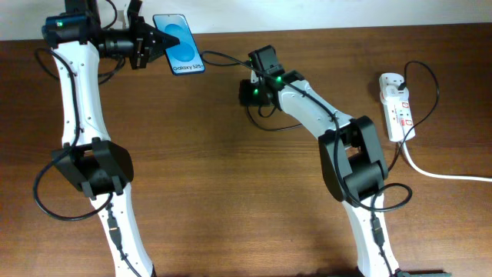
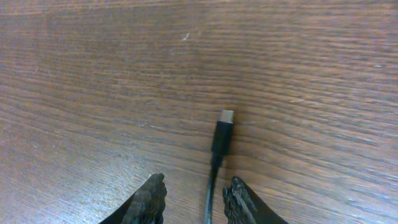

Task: Plug charger to phone and switch on socket
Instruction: 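Grasp the black cable's USB-C plug end with the right gripper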

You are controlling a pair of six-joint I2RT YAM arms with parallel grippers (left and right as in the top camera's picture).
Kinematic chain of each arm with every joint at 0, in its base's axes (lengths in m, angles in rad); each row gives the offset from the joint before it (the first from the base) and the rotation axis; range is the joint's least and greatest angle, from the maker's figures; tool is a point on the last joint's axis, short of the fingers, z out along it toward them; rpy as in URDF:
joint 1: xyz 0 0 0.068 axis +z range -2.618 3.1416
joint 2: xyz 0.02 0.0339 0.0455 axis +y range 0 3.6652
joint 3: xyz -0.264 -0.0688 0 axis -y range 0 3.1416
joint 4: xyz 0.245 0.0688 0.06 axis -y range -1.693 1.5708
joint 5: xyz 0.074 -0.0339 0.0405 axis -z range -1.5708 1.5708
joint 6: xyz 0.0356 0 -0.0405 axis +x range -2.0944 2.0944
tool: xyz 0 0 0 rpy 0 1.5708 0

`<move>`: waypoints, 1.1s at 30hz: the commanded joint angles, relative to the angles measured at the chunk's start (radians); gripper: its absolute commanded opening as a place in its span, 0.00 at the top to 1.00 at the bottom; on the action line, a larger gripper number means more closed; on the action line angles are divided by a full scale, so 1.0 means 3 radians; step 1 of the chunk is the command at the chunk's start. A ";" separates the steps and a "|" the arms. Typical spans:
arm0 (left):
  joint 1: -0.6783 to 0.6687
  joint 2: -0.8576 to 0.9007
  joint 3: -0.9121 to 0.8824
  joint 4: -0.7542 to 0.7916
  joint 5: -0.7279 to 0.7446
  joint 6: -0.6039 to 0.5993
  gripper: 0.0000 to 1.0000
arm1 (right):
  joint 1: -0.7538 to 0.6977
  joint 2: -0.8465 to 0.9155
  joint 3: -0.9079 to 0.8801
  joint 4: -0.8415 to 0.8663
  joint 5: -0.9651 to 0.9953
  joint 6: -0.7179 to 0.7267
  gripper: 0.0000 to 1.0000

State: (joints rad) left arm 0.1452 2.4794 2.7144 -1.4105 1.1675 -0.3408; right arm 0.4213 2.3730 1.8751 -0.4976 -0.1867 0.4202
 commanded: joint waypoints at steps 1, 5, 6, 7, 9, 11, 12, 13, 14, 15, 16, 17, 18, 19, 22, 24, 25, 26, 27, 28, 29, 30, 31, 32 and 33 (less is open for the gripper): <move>0.0005 -0.0081 0.0037 0.0005 0.0137 -0.0034 1.00 | 0.0037 0.0137 0.0033 0.0020 0.0067 0.0027 0.65; 0.0005 -0.0081 0.0037 0.0005 0.0137 -0.0034 1.00 | 0.0034 0.0186 0.0033 0.0028 0.0090 0.0028 0.65; 0.0005 -0.0081 0.0037 0.0005 0.0137 -0.0034 1.00 | 0.0034 0.0186 0.0033 0.0028 0.0090 0.0028 0.65; 0.0005 -0.0081 0.0037 0.0005 0.0137 -0.0034 1.00 | 0.0034 0.0186 0.0033 0.0025 0.0090 0.0028 0.65; 0.0005 -0.0081 0.0037 -0.0006 0.0139 -0.0034 1.00 | 0.0036 0.0192 0.0027 0.0027 0.0090 0.0028 0.66; 0.0005 -0.0081 0.0037 -0.0006 0.0137 -0.0034 1.00 | 0.0034 0.0192 0.0027 0.0027 0.0107 0.0027 0.70; 0.0005 -0.0081 0.0037 -0.0008 0.0137 -0.0034 1.00 | 0.0036 0.0192 0.0027 0.0028 0.0140 0.0027 0.70; 0.0005 -0.0081 0.0037 -0.0018 0.0137 -0.0034 1.00 | 0.0034 0.0193 0.0027 0.0027 0.0142 0.0025 0.70; 0.0005 -0.0081 0.0037 -0.0017 0.0137 -0.0034 1.00 | 0.0034 0.0196 0.0027 0.0027 0.0153 0.0025 0.71; 0.0005 -0.0081 0.0037 -0.0017 0.0137 -0.0034 1.00 | 0.0034 0.0197 0.0027 0.0027 0.0151 0.0027 0.72; 0.0005 -0.0081 0.0037 -0.0017 0.0137 -0.0034 1.00 | 0.0034 0.0197 0.0027 0.0027 0.0151 0.0025 0.73; 0.0005 -0.0081 0.0037 -0.0018 0.0137 -0.0034 1.00 | 0.0034 0.0197 0.0027 0.0027 0.0153 0.0025 0.75; 0.0005 -0.0081 0.0037 -0.0018 0.0137 -0.0034 1.00 | 0.0034 0.0197 0.0025 0.0027 0.0153 0.0025 0.75; 0.0005 -0.0081 0.0037 -0.0018 0.0137 -0.0033 1.00 | 0.0034 0.0197 0.0003 0.0031 0.0197 0.0025 0.75; 0.0005 -0.0081 0.0037 -0.0018 0.0137 -0.0033 1.00 | 0.0034 0.0197 -0.0078 0.0084 0.0239 0.0025 0.75; 0.0005 -0.0081 0.0037 -0.0018 0.0137 -0.0033 1.00 | 0.0034 0.0198 -0.0078 0.0103 0.0239 0.0025 0.75; 0.0005 -0.0081 0.0037 -0.0017 0.0137 -0.0033 1.00 | 0.0034 0.0197 -0.0078 0.0130 0.0240 0.0025 0.76; 0.0005 -0.0081 0.0037 -0.0018 0.0137 -0.0033 1.00 | 0.0034 0.0198 -0.0078 0.0139 0.0240 0.0025 0.79; 0.0005 -0.0081 0.0037 -0.0018 0.0137 -0.0033 1.00 | 0.0036 0.0198 -0.0081 0.0136 0.0238 0.0025 0.84; 0.0005 -0.0081 0.0037 -0.0018 0.0137 -0.0034 1.00 | 0.0036 0.0198 -0.0081 0.0130 0.0225 0.0025 0.88; 0.0005 -0.0081 0.0037 -0.0017 0.0137 -0.0033 1.00 | 0.0034 0.0198 -0.0081 0.0103 0.0225 0.0025 0.96; 0.0005 -0.0081 0.0037 -0.0018 0.0137 -0.0033 1.00 | 0.0034 0.0197 -0.0080 0.0083 0.0225 0.0025 0.96; 0.0005 -0.0081 0.0037 -0.0018 0.0137 -0.0033 1.00 | 0.0025 0.0196 -0.0080 0.0064 0.0224 0.0024 0.96; 0.0004 -0.0081 0.0037 -0.0018 0.0137 -0.0033 1.00 | 0.0008 0.0173 -0.0079 0.0028 0.0198 0.0024 0.96; -0.0003 -0.0081 0.0037 -0.0019 0.0137 -0.0033 1.00 | -0.0062 0.0072 -0.0079 -0.0122 0.0094 0.0024 0.96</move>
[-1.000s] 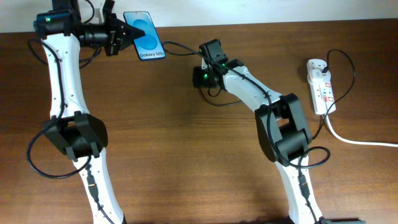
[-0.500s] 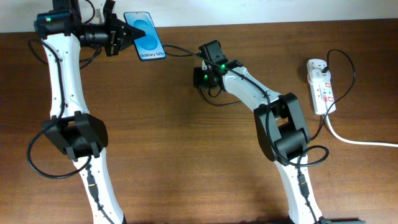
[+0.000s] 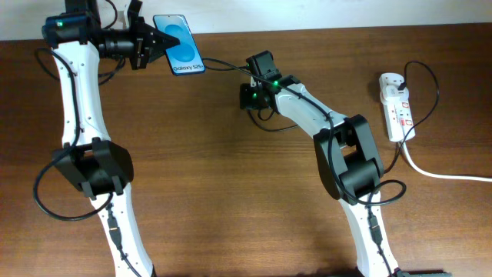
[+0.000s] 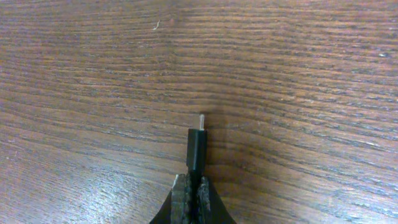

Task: Plug charger to phone and switch on socket
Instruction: 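Grasp the black cable's USB-C plug end with the right gripper, then raise the plug under the phone's bottom port with the right gripper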

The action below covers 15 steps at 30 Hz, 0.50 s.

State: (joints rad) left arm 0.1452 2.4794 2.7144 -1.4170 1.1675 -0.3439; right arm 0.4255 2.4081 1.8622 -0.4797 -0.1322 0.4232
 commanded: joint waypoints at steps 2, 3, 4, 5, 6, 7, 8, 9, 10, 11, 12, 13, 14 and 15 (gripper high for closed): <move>-0.0018 -0.0081 0.0037 0.0004 0.0136 -0.0022 1.00 | -0.0217 -0.0259 -0.0036 -0.0346 -0.0395 -0.0047 0.96; -0.0034 -0.0081 0.0037 0.0005 0.0136 -0.0022 1.00 | -0.0289 -0.0364 -0.0036 -0.0384 -0.0587 -0.0161 0.96; -0.0047 -0.0081 0.0037 0.0005 0.0136 -0.0022 1.00 | -0.0376 -0.0501 -0.0036 -0.0416 -0.0861 -0.0336 0.96; -0.0058 -0.0081 0.0037 0.0005 0.0136 -0.0020 1.00 | -0.0470 -0.0666 -0.0036 -0.0488 -0.1124 -0.0497 0.96; -0.0076 -0.0081 0.0037 0.0005 0.0137 -0.0020 1.00 | -0.0553 -0.0846 -0.0036 -0.0600 -0.1314 -0.0613 0.96; -0.0085 -0.0081 0.0037 0.0006 0.0137 -0.0019 1.00 | -0.0635 -0.1077 -0.0036 -0.0795 -0.1484 -0.0768 0.96; -0.0093 -0.0081 0.0037 0.0005 0.0140 0.0017 1.00 | -0.0680 -0.1239 -0.0036 -0.0938 -0.1567 -0.0856 0.96; -0.0109 -0.0081 0.0037 0.0006 0.0142 0.0071 1.00 | -0.0716 -0.1400 -0.0036 -0.1082 -0.1633 -0.0940 0.96; -0.0122 -0.0081 0.0037 0.0005 0.0153 0.0108 1.00 | -0.0753 -0.1583 -0.0036 -0.1216 -0.1653 -0.0963 0.96; -0.0141 -0.0081 0.0037 0.0006 0.0179 0.0178 1.00 | -0.0791 -0.1764 -0.0036 -0.1331 -0.1657 -0.0964 0.96; -0.0167 -0.0081 0.0037 0.0006 0.0243 0.0249 1.00 | -0.0810 -0.1890 -0.0036 -0.1417 -0.1663 -0.0983 0.96; -0.0200 -0.0081 0.0037 0.0008 0.0427 0.0392 1.00 | -0.0832 -0.2106 -0.0036 -0.1545 -0.1708 -0.1050 0.96; -0.0220 -0.0081 0.0037 0.0006 0.0556 0.0496 1.00 | -0.0852 -0.2261 -0.0036 -0.1654 -0.1720 -0.1052 0.96; -0.0237 -0.0081 0.0037 0.0005 0.0656 0.0561 1.00 | -0.0884 -0.2413 -0.0037 -0.1766 -0.1727 -0.1052 0.96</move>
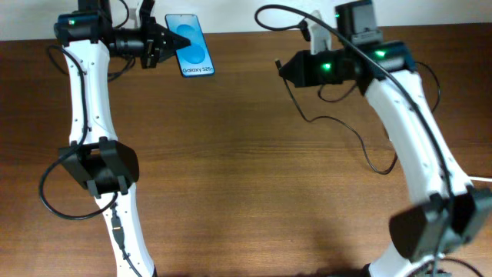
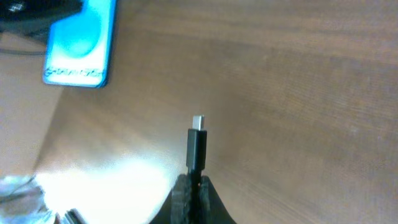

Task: Plug charger to phone and switch on socket
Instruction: 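Raise the plug under the phone's bottom port with the right gripper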

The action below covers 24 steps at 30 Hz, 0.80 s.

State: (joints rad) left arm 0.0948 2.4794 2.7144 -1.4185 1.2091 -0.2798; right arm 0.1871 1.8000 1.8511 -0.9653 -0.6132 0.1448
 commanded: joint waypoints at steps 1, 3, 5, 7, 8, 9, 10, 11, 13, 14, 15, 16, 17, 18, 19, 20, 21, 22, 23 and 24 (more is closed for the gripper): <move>-0.0078 -0.0081 0.0037 0.0010 0.0607 0.0393 1.00 | -0.0144 -0.0581 0.0000 -0.0267 -0.0196 -0.0153 0.96; -0.0095 -0.0081 0.0037 0.0008 0.0637 0.0393 1.00 | -0.0249 -0.0908 0.0000 -0.0493 -0.0418 -0.0326 0.96; -0.0126 -0.0081 0.0037 -0.0003 0.0636 0.0393 1.00 | -0.0361 -0.1133 -0.0001 -0.0738 -0.0478 -0.0385 0.96; -0.0214 -0.0081 0.0037 0.0001 0.0635 0.0393 1.00 | -0.0454 -0.1354 -0.0045 -0.0966 -0.0617 -0.0474 0.96; -0.0244 -0.0081 0.0037 0.0011 0.0635 0.0393 1.00 | -0.0454 -0.1429 -0.0117 -0.0969 -0.0752 -0.0497 0.96; -0.0291 -0.0081 0.0037 0.0014 0.0635 0.0393 1.00 | -0.0454 -0.1523 -0.0280 -0.0900 -0.0917 -0.0495 0.96; -0.0326 -0.0081 0.0037 0.0014 0.0636 0.0392 1.00 | -0.0454 -0.1619 -0.0570 -0.0731 -0.1105 -0.0470 0.96; -0.0348 -0.0081 0.0037 0.0019 0.0636 0.0392 1.00 | -0.0454 -0.1676 -0.0820 -0.0529 -0.1188 -0.0362 0.96; -0.0402 -0.0081 0.0037 0.0112 0.0753 0.0390 1.00 | -0.0450 -0.1771 -0.1414 0.0074 -0.1310 0.0058 0.96; -0.0435 -0.0081 0.0037 0.0237 0.0922 0.0390 1.00 | -0.0450 -0.1792 -0.1776 0.0510 -0.1342 0.0369 0.96; -0.0455 -0.0081 0.0037 0.0326 0.1025 0.0376 1.00 | -0.0407 -0.1789 -0.2106 0.1047 -0.1336 0.0758 0.96; -0.0463 -0.0081 0.0037 0.0337 0.1022 0.0365 1.00 | -0.0306 -0.1788 -0.2373 0.1678 -0.1292 0.1198 0.96; -0.0463 -0.0081 0.0037 0.0337 0.1022 0.0365 1.00 | -0.0215 -0.1783 -0.2497 0.2017 -0.1143 0.1488 0.96; -0.0463 -0.0081 0.0037 0.0337 0.1025 0.0364 1.00 | -0.0120 -0.1769 -0.2566 0.2223 -0.0958 0.1704 0.96; -0.0463 -0.0081 0.0037 0.0338 0.1040 0.0362 1.00 | -0.0031 -0.1752 -0.2598 0.2363 -0.0792 0.1845 0.96; -0.0463 -0.0081 0.0037 0.0338 0.1059 0.0303 1.00 | 0.0130 -0.1712 -0.2604 0.2539 -0.0604 0.1960 0.96; -0.0463 -0.0081 0.0037 0.0346 0.1059 0.0182 1.00 | 0.0326 -0.1651 -0.2604 0.2743 -0.0370 0.2113 0.96; -0.0463 -0.0081 0.0037 0.0423 0.1061 0.0036 1.00 | 0.0430 -0.1610 -0.2604 0.2822 -0.0259 0.2206 0.96; -0.0463 -0.0081 0.0037 0.0493 0.1059 -0.0079 1.00 | 0.0561 -0.1548 -0.2604 0.2903 -0.0071 0.2347 0.96; -0.0465 -0.0081 0.0037 0.0551 0.1058 -0.0181 1.00 | 0.0637 -0.1502 -0.2604 0.2960 0.0025 0.2412 0.96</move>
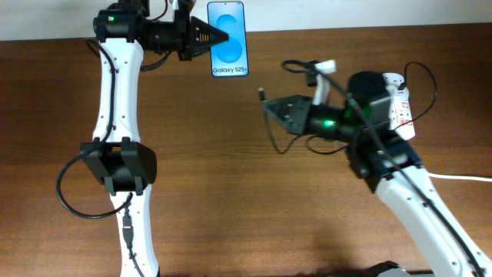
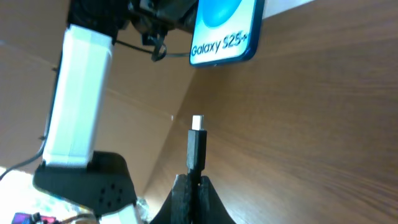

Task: Plug charger to phone and switch on socket
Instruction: 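Raise the plug under the phone's bottom port with the right gripper, then push the USB-C plug up into the phone's port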

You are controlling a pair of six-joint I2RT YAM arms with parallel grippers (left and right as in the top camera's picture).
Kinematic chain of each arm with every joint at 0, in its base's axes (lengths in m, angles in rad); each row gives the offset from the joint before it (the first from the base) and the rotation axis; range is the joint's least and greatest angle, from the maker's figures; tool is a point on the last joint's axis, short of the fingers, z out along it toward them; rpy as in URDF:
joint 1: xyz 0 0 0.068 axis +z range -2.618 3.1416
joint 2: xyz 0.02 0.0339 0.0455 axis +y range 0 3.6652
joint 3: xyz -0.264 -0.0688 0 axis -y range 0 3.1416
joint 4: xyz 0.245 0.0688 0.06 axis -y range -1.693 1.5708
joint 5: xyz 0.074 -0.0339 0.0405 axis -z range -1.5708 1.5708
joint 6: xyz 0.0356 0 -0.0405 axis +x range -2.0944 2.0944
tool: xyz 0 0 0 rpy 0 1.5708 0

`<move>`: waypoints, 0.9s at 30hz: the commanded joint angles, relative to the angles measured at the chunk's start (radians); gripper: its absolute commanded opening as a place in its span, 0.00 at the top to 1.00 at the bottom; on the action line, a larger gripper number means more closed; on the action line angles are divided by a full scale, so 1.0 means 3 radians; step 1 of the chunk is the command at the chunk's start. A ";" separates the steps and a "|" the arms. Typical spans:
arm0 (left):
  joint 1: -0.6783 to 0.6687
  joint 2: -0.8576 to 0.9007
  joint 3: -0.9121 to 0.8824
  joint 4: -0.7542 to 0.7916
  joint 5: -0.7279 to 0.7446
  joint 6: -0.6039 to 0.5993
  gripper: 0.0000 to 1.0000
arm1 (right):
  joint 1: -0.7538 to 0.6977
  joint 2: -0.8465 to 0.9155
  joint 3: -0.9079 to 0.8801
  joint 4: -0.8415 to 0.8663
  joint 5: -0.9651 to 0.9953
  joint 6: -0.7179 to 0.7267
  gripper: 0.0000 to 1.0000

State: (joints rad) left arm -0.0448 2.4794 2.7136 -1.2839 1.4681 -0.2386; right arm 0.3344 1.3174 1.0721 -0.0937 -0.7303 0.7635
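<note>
My left gripper (image 1: 217, 36) is shut on a blue-screened phone (image 1: 228, 38) marked Galaxy S25+, holding it up at the table's far edge; the phone (image 2: 224, 30) also shows at the top of the right wrist view. My right gripper (image 1: 269, 105) is shut on the black charger plug (image 2: 196, 149), whose metal tip (image 2: 198, 122) points toward the phone's lower edge with a gap between them. The plug (image 1: 262, 95) sits right of and nearer than the phone. The black cable (image 1: 278, 137) trails back under the arm. The white socket strip (image 1: 400, 108) lies at the right, partly hidden by the right arm.
The brown wooden table (image 1: 231, 200) spreads under both arms. A white mains lead (image 1: 453, 176) runs off the right edge from the socket strip. The left arm's white link (image 2: 78, 99) stands at the left of the right wrist view.
The left gripper has carried the phone rightward to the middle of the far edge. The right arm has come nearer and lower, the plug now pointing at the phone's lower edge from close by.
The right gripper stood open around the plug lying on the table while the left held the phone at the far left. It then shut on the plug, later held it high over the table, and now plug and phone face each other.
</note>
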 commanded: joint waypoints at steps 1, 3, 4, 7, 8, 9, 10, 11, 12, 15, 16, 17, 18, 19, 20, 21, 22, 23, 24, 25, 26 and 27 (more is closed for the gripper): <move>-0.0010 -0.0081 0.0039 0.0186 0.0195 -0.0472 1.00 | 0.0313 0.0251 -0.0008 0.0268 0.0543 0.0429 0.96; -0.0032 -0.0081 0.0039 0.0230 0.0195 -0.0589 1.00 | 0.0418 0.0406 -0.0008 0.0502 0.0544 0.0557 0.96; -0.0041 -0.0081 0.0039 0.0245 0.0195 -0.0590 1.00 | 0.0437 0.0463 -0.0008 0.0601 0.0543 0.0614 0.96; -0.0053 -0.0081 0.0039 0.0319 0.0195 -0.0589 1.00 | 0.0434 0.0539 -0.0008 0.0918 0.0562 0.0690 0.96; -0.0053 -0.0081 0.0039 0.0342 0.0193 -0.0589 1.00 | 0.0434 0.0539 -0.0008 0.0991 0.0558 0.0694 0.96; -0.0053 -0.0081 0.0039 0.0351 0.0183 -0.0589 1.00 | 0.0434 0.0539 -0.0008 0.1030 0.0570 0.0717 0.96; -0.0053 -0.0081 0.0039 0.0355 0.0181 -0.0589 1.00 | 0.0434 0.0539 -0.0008 0.1038 0.0585 0.0716 0.96; -0.0053 -0.0081 0.0039 0.0370 0.0179 -0.0587 1.00 | 0.0434 0.0539 -0.0008 0.1036 0.0595 0.0716 0.96; -0.0053 -0.0081 0.0039 0.0401 0.0179 -0.0589 1.00 | 0.0434 0.0539 -0.0008 0.1038 0.0610 0.0715 0.96; -0.0053 -0.0081 0.0039 0.0441 0.0113 -0.0587 1.00 | 0.0434 0.0539 -0.0008 0.1039 0.0642 0.0655 0.96; -0.0053 -0.0081 0.0039 0.0441 0.0090 -0.0587 1.00 | 0.0434 0.0539 -0.0006 0.1041 0.0642 0.0584 0.96; -0.0053 -0.0081 0.0039 0.0441 0.0080 -0.0587 1.00 | 0.0434 0.0539 -0.0006 0.1052 0.0642 0.0497 0.96; -0.0053 -0.0081 0.0039 0.0441 0.0080 -0.0587 1.00 | 0.0434 0.0539 -0.0005 0.1057 0.0643 0.0454 0.96; -0.0053 -0.0081 0.0039 0.0441 0.0080 -0.0587 1.00 | 0.0434 0.0539 -0.0005 0.1066 0.0646 0.0418 0.96; -0.0053 -0.0081 0.0039 0.0441 0.0080 -0.0587 1.00 | 0.0434 0.0539 -0.0005 0.1067 0.0647 0.0409 0.96; -0.0053 -0.0081 0.0039 0.0441 0.0080 -0.0587 1.00 | 0.0434 0.0539 -0.0005 0.1066 0.0657 0.0347 0.96; -0.0053 -0.0081 0.0039 0.0441 0.0080 -0.0587 1.00 | 0.0434 0.0539 -0.0005 0.1063 0.0684 0.0332 0.96; -0.0053 -0.0081 0.0039 0.0441 0.0080 -0.0587 1.00 | 0.0434 0.0539 -0.0005 0.1063 0.0708 0.0315 0.96; -0.0053 -0.0081 0.0039 0.0441 0.0081 -0.0587 1.00 | 0.0434 0.0539 -0.0004 0.1064 0.0730 0.0261 0.96; -0.0053 -0.0081 0.0039 0.0440 0.0081 -0.0587 1.00 | 0.0434 0.0539 -0.0005 0.1064 0.0746 0.0259 0.96; -0.0053 -0.0081 0.0039 0.0440 0.0081 -0.0587 1.00 | 0.0431 0.0539 -0.0004 0.1064 0.0771 0.0257 0.96; -0.0053 -0.0081 0.0039 0.0440 0.0081 -0.0587 1.00 | 0.0431 0.0539 -0.0004 0.1064 0.0797 0.0231 0.96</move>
State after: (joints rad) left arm -0.0608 2.4794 2.7136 -1.1580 1.4658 -0.4126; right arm 0.4629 1.4826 1.0637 0.2176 -0.5186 0.8623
